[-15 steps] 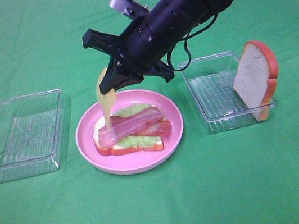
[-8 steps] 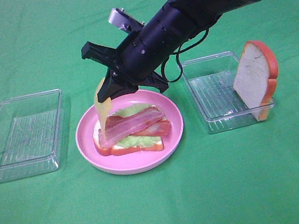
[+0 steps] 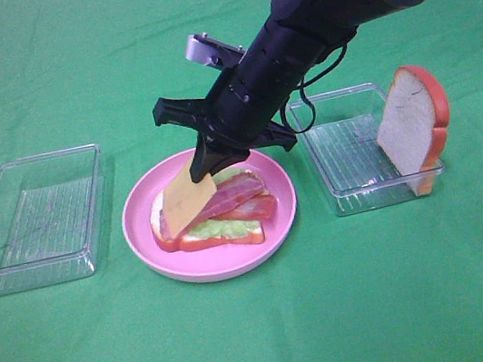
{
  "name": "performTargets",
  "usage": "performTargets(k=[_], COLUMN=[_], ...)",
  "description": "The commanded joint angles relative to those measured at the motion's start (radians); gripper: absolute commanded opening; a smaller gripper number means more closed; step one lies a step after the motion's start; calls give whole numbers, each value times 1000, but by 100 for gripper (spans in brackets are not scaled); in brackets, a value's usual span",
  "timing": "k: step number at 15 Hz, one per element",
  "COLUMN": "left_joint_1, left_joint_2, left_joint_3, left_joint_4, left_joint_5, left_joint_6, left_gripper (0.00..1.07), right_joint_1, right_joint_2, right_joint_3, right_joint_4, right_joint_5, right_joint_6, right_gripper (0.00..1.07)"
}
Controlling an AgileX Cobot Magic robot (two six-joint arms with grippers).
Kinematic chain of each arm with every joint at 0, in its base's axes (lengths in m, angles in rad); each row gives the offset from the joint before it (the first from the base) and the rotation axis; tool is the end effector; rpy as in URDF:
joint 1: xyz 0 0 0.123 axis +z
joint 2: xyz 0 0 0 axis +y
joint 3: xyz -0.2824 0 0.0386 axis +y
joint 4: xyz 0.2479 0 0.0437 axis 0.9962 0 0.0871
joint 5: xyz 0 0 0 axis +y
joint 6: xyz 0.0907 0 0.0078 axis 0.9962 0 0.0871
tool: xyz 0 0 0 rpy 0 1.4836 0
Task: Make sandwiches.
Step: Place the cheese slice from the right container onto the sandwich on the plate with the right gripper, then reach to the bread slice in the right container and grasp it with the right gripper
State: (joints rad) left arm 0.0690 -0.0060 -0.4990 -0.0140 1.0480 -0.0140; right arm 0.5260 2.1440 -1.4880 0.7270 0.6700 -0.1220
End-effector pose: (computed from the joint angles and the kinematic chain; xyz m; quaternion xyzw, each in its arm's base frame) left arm -0.0050 -0.0015 0.2779 -0.0350 0.8478 0.0076 0.5290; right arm 0.3668 0.2565 0.1487 -0.0675 0.9497 0.2894 0.0984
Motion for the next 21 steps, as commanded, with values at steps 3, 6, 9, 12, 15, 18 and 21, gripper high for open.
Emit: performTargets(k=[3, 6, 9, 12, 15, 18, 21], left_joint_1=[-2, -2, -2, -2, -2, -2, -2], left_joint_2=[-21, -21, -21, -21, -21, -21, -21], left_joint_3=[1, 1, 1, 1, 1, 1, 1], left_joint_4=[-3, -3, -3, -3, -3, -3, -3], left_joint_5=[-4, -4, -4, -4, -4, -4, -4], left_joint_6=[-4, -4, -4, -4, -4, -4, -4], left_gripper=[88, 88, 88, 88, 88, 88, 88], right_joint_1=[2, 2, 2, 4, 4, 2, -33], right_joint_2=[2, 2, -5, -46, -105, -210, -242], right_joint_3=[-3, -3, -3, -3, -3, -72, -241], right_joint_4=[-59, -60, -113, -149, -227, -468, -674], right_joint_5=[6, 15, 70, 67, 76, 210, 479], right_joint_6=[44, 46, 46, 46, 93, 194, 317], right_gripper=[0, 44, 95, 95, 95, 95, 95])
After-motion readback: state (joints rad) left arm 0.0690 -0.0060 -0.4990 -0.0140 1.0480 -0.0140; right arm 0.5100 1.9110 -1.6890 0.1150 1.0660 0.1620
